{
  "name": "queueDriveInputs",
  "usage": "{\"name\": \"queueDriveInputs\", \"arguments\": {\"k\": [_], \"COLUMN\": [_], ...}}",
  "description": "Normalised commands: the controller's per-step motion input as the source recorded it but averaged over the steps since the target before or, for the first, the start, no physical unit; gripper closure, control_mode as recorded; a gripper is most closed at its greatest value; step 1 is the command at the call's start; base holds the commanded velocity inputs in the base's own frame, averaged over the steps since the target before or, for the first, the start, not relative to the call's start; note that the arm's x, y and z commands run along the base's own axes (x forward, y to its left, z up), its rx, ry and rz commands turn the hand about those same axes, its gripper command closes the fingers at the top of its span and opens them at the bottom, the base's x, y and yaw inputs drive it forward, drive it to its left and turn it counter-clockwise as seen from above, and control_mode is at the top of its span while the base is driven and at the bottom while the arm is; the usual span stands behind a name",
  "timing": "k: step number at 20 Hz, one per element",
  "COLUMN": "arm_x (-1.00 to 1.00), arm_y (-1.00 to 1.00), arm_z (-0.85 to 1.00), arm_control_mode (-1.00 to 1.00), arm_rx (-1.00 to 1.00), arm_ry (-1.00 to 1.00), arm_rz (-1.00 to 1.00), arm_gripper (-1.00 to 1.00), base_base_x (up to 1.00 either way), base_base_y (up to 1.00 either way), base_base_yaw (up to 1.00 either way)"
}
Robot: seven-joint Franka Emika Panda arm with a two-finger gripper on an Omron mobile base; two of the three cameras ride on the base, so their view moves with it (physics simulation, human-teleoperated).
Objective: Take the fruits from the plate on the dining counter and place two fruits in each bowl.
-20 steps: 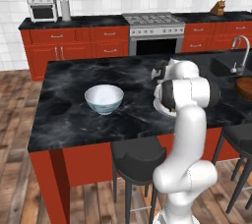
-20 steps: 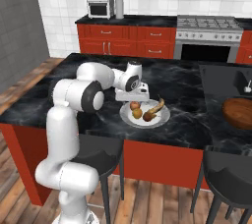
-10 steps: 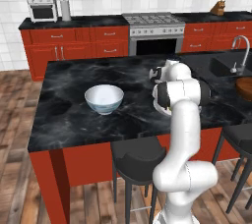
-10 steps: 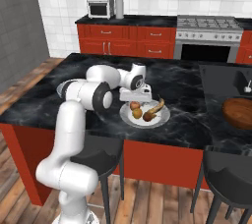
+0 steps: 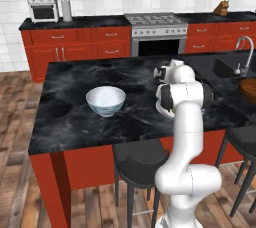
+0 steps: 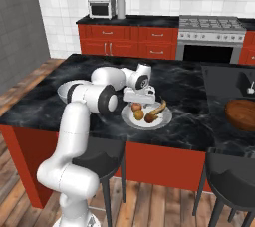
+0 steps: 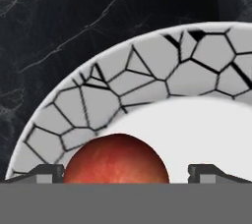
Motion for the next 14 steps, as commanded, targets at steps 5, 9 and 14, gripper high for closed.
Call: {"name": "queueDriveInputs", "arguments": {"k": [5,9,14], "arm_x": [-0.11,-0.08,-0.02], "arm_y": [0.01,0.08,0.04], "arm_z": [-0.19,-0.26,-0.19], "arm_control_mode": [-1.0,-1.0,-1.0], "arm_rx": [0.0,0.0,0.0], "arm_ry": [0.0,0.0,0.0], "arm_rz": [-0.02,-0.01,-0.04], "arm_gripper": [-1.0,-1.0,1.0], "base_base_x": [0.0,0.0,0.0], "base_base_y": [0.0,0.0,0.0], "base_base_yaw": [0.0,0.0,0.0]}}
